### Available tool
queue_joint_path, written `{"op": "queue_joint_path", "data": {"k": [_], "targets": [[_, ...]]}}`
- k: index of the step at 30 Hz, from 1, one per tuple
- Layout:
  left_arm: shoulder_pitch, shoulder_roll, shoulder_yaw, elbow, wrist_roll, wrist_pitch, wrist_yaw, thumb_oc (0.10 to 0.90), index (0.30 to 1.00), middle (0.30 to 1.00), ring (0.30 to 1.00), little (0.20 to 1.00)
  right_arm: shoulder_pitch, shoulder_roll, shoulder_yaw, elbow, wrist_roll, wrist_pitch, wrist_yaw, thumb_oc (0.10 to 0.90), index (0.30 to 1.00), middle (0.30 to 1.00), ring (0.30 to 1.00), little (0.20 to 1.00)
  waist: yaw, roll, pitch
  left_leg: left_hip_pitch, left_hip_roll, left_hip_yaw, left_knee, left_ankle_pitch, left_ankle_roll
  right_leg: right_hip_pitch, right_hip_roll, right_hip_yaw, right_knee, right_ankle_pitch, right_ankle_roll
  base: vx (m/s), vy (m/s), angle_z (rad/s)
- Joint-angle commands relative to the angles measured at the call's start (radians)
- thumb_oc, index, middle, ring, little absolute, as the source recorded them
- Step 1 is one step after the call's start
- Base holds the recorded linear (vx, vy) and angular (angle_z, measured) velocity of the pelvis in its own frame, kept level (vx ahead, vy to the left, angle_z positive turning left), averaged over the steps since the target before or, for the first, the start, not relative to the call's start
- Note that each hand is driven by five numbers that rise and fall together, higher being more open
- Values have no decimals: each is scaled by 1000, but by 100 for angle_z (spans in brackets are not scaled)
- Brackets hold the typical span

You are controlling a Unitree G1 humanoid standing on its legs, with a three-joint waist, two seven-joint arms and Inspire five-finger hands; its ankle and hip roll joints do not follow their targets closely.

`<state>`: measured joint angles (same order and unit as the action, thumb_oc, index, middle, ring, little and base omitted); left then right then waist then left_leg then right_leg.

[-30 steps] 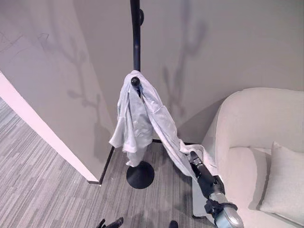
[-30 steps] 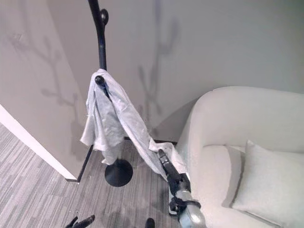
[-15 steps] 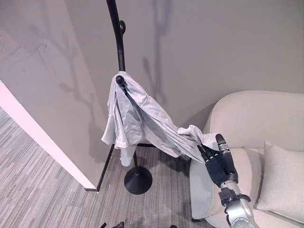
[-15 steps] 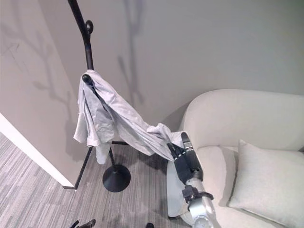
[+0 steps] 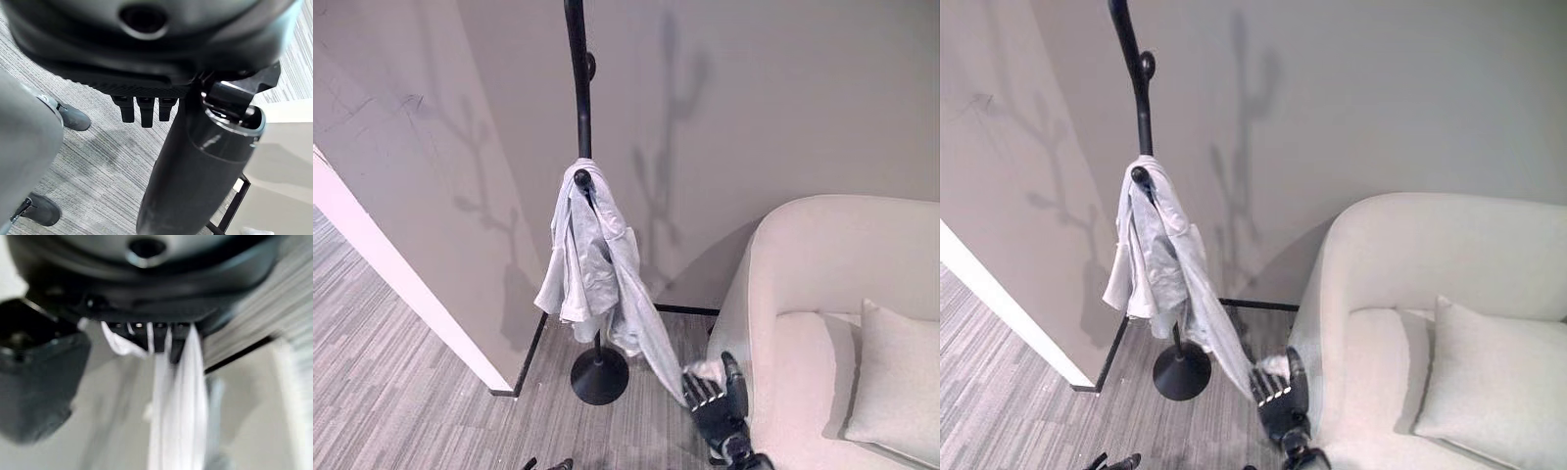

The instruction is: Hang the clothes on the sofa on the clothes rack.

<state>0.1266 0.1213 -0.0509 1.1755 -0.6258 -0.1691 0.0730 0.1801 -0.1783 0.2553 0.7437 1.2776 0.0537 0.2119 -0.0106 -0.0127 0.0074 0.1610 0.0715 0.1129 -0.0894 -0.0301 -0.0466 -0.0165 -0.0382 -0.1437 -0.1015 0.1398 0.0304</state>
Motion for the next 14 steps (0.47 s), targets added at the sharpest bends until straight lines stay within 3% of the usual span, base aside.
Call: {"op": "queue_joint_path", "data": {"k": [1,4,8,10,14], "targets": [[-57,22,-16,29,11,-17,-38,800,900,900,900,900,-6,-50,37,2,-138,59,11,800,900,900,900,900,0,-48,-5,-56,4,-19,2,-6,-31,93,-66,7,17,-126,83,3,9,6],[-76,22,-29,48,14,-13,-44,800,900,900,900,900,-61,0,-25,249,-188,56,-17,800,900,900,900,900,5,-44,-6,-58,2,-24,2,-4,-28,95,-68,3,16,-125,83,3,7,2],[-112,17,-23,115,51,-17,-34,800,900,900,900,900,-195,29,-238,672,-273,-5,-108,800,900,900,900,900,7,-33,-14,-58,0,-29,2,-10,-21,100,-70,3,14,-128,82,16,13,2],[-120,9,-26,132,71,-14,-30,800,900,900,900,900,-231,25,-320,776,-288,-19,-150,800,900,900,900,900,6,-26,-22,-56,-3,-34,2,-15,-17,105,-71,0,14,-131,81,37,15,6],[-117,2,-35,134,70,-19,-44,800,900,900,900,900,-222,34,-322,772,-293,-13,-132,800,900,900,900,900,5,-25,-25,-55,-3,-38,2,-15,-16,107,-70,-1,14,-133,79,7,4,2]]}}
